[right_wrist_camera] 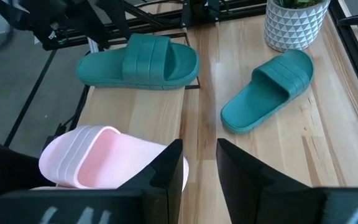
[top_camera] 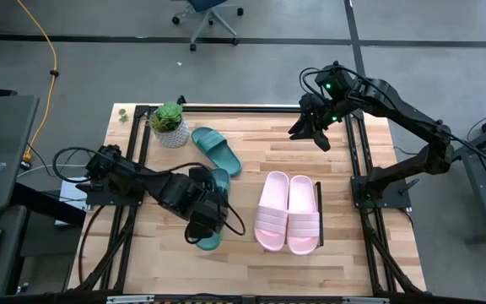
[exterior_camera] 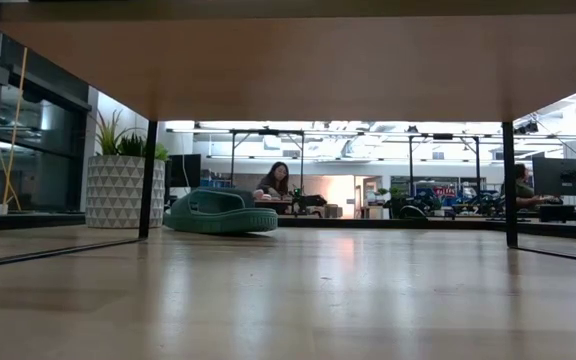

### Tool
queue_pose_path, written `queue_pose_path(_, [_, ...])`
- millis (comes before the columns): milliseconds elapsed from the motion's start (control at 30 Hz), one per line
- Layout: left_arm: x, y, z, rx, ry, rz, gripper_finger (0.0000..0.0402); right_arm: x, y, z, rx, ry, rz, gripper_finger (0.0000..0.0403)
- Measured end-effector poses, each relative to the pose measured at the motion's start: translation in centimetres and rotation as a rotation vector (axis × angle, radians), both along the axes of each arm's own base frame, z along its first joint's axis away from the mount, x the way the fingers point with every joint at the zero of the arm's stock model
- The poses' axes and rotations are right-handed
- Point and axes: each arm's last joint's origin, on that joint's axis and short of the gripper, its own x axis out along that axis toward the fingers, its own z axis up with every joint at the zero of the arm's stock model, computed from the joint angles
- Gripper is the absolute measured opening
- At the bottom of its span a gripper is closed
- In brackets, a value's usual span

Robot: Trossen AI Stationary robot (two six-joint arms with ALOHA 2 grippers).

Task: Pick and place slides into the shelf
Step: Adjust the left pink slide on the shelf

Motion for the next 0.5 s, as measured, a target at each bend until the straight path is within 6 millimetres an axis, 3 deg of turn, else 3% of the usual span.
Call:
queue_pose_path(300, [-2.6,1.5,6.5,0.104,-0.282,0.039,0.0158,0.1,0.1,0.1,0.028,-0.021,0.036,0.0087])
queue_pose_path(500, [-5.2,2.6,9.0,0.187,-0.397,0.082,0.0121,0.4,0.2,0.5,0.066,-0.083,0.071,0.0087])
